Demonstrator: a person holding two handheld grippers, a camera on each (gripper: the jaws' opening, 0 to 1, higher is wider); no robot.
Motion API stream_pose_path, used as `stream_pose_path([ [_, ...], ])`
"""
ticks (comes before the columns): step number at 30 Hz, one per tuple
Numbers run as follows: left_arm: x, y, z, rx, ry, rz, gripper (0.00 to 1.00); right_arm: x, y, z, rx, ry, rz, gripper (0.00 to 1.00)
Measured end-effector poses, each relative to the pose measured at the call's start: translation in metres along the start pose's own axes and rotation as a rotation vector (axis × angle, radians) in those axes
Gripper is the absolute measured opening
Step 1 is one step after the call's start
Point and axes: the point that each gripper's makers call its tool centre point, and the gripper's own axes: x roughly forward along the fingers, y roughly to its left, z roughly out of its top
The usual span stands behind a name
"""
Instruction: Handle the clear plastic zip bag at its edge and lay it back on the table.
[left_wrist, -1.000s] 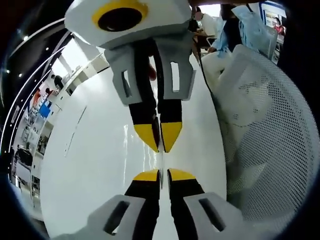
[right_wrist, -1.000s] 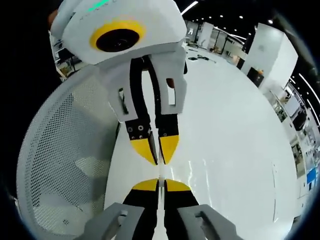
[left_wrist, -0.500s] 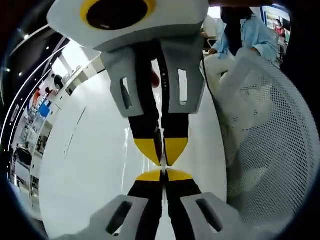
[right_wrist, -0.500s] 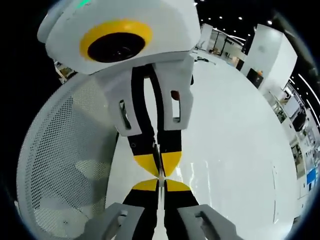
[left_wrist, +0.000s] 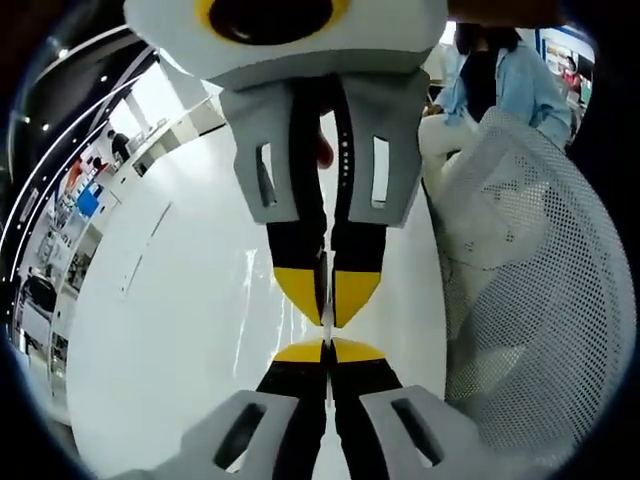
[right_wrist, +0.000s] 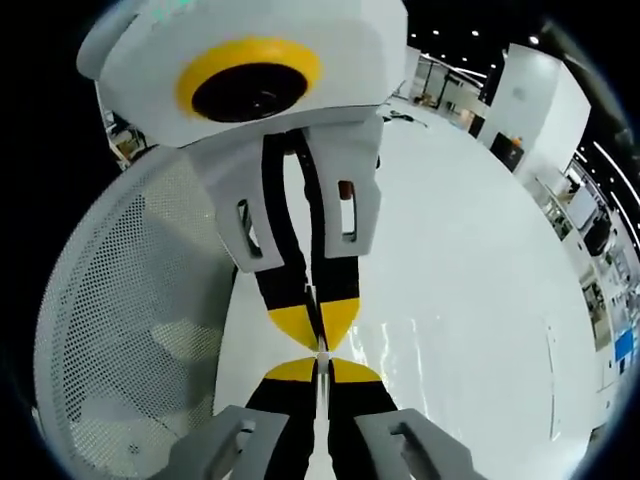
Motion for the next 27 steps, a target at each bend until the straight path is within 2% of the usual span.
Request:
stream_pose_path([
  [27, -0.001, 0.002, -0.011, -0.043, 0.015, -0.004, 0.0, -0.011, -0.004, -0.024, 0.047, 0.011, -0.015, 0.0],
])
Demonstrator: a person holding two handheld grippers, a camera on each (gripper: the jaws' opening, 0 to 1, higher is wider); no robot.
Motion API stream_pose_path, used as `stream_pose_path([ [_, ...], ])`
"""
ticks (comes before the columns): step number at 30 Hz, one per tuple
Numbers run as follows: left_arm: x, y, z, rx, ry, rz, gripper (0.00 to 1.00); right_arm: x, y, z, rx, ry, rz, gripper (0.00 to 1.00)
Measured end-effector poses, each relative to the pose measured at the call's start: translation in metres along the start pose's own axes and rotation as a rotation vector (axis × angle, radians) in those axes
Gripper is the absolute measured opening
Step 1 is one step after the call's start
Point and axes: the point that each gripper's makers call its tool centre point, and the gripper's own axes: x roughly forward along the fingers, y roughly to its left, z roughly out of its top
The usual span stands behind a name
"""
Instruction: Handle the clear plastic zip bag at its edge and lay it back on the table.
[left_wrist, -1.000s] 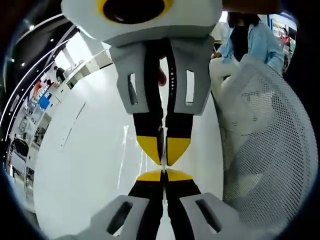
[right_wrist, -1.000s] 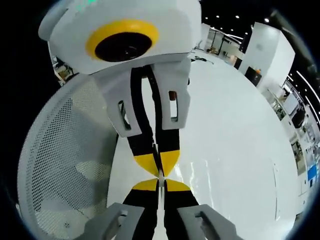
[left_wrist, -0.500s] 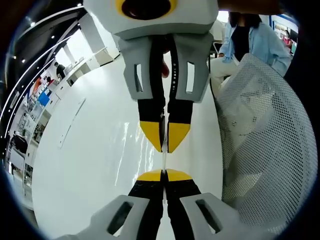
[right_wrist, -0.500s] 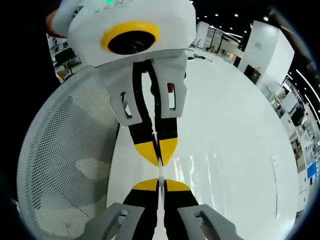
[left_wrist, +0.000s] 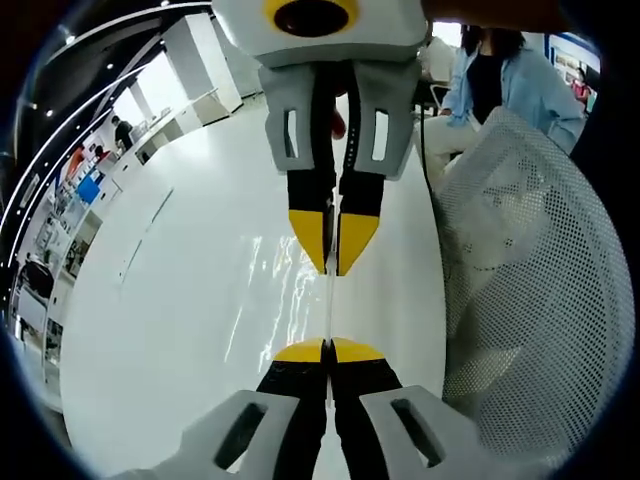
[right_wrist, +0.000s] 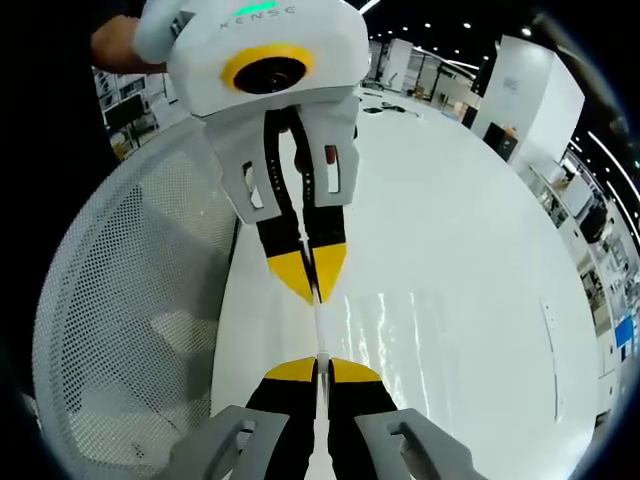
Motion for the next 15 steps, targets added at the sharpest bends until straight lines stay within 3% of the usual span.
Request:
stream_pose_path([
  [15, 0.0, 0.0, -0.004, -0.022, 0.006, 0.0, 0.0, -0.004, -0.002, -0.016, 0.018, 0.022, -0.01, 0.0],
])
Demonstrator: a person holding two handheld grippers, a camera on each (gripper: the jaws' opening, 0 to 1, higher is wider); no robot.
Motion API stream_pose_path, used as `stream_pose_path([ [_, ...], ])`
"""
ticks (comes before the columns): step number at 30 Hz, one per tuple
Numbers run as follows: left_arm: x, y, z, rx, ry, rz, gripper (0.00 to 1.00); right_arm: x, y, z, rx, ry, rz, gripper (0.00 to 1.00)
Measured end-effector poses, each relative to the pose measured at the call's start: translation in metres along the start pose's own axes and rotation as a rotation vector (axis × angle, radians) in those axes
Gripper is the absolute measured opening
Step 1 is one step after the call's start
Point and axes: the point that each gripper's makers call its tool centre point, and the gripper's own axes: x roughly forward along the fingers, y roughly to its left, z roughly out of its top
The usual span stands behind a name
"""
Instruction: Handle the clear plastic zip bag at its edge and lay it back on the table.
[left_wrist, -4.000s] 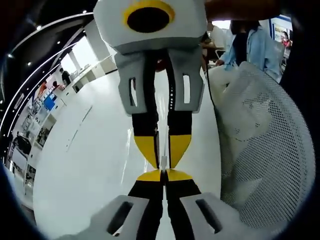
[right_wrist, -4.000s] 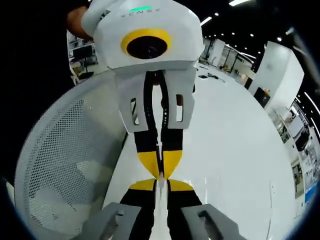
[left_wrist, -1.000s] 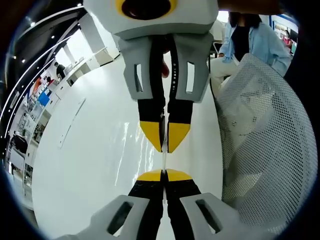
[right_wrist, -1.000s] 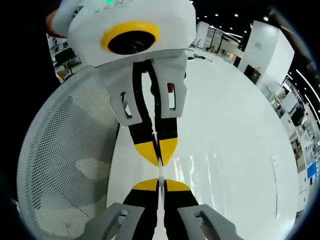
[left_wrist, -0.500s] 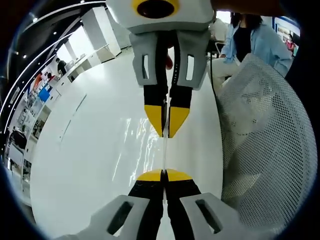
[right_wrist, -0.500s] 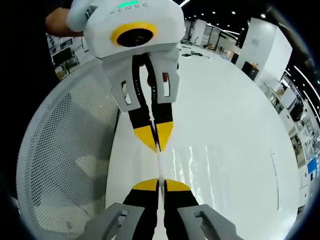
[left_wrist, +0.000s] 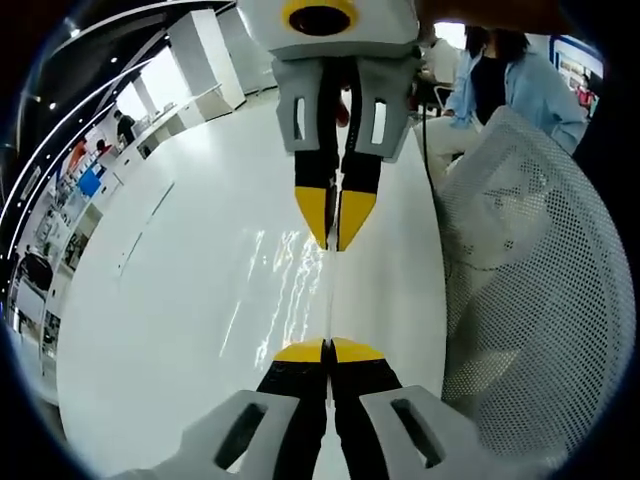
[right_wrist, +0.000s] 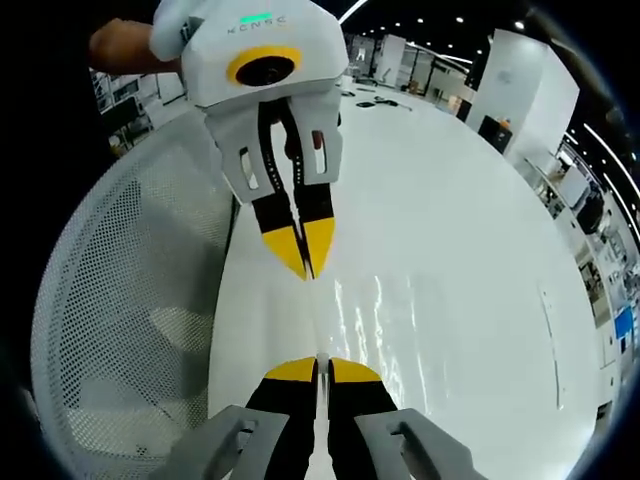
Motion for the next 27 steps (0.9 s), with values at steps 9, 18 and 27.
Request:
stream_pose_path([
  [9, 0.0, 0.0, 0.0, -0.002, 0.001, -0.001, 0.0, -0.004, -0.003, -0.011, 0.013, 0.013, -0.008, 0.0],
  [18, 0.001, 0.002, -0.003, -0.009, 0.002, -0.002, 0.0, -0.008, -0.005, -0.021, 0.031, 0.025, -0.014, 0.0],
  [27, 0.0, 0.002, -0.004, -0.024, 0.006, 0.001, 0.0, -0.01, -0.006, -0.026, 0.033, 0.032, -0.02, 0.0],
])
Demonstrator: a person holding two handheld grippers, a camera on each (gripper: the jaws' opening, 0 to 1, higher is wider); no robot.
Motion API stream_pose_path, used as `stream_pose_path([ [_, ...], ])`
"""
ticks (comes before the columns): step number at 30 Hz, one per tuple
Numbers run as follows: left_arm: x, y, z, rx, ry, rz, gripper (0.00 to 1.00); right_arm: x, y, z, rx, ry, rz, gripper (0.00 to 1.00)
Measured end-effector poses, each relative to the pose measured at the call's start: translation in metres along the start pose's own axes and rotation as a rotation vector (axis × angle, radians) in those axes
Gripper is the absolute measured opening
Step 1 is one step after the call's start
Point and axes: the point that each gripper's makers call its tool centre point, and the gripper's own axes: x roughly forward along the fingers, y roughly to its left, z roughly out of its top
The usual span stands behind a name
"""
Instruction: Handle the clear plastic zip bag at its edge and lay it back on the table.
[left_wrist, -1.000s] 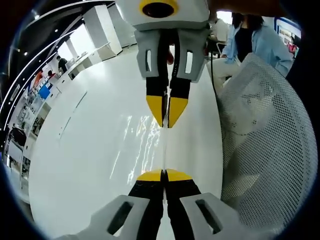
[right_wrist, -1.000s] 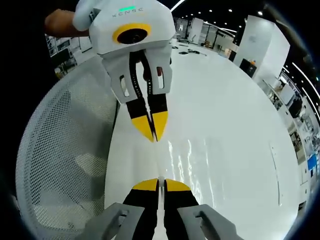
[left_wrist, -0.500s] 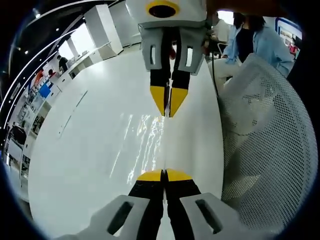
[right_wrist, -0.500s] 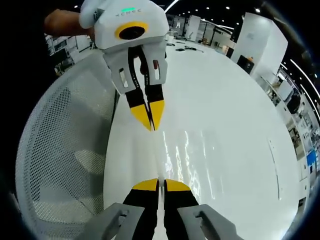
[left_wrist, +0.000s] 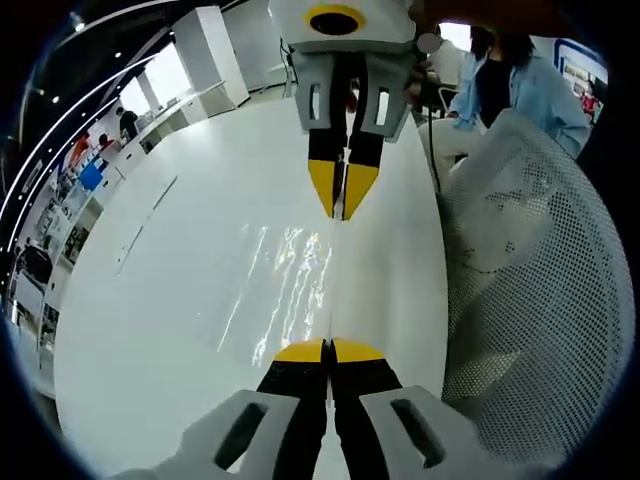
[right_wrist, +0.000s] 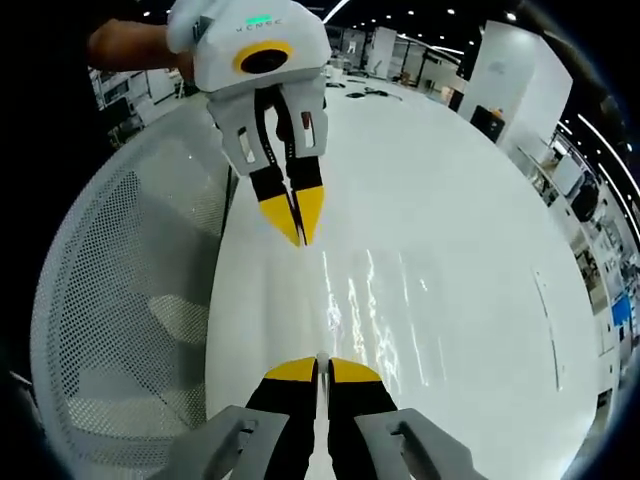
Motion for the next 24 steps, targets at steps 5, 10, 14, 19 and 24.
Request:
stream_pose_path([
  [5, 0.0, 0.0, -0.001, 0.0, 0.0, -0.002, 0.0, -0.003, -0.001, -0.005, 0.007, 0.003, -0.004, 0.0],
  [10, 0.0, 0.0, -0.001, -0.002, 0.001, -0.003, 0.0, -0.006, -0.002, -0.012, 0.016, 0.011, -0.009, 0.0],
  [14, -0.001, 0.0, -0.003, 0.0, 0.009, 0.001, 0.0, -0.008, -0.002, -0.019, 0.015, 0.031, -0.017, 0.0],
  [19, 0.0, 0.002, -0.001, -0.003, -0.003, 0.002, 0.0, -0.007, -0.003, -0.018, 0.024, 0.024, -0.018, 0.0],
  [24, 0.0, 0.003, 0.001, 0.0, -0.006, 0.01, 0.0, -0.008, -0.004, -0.017, 0.032, 0.025, -0.025, 0.0],
])
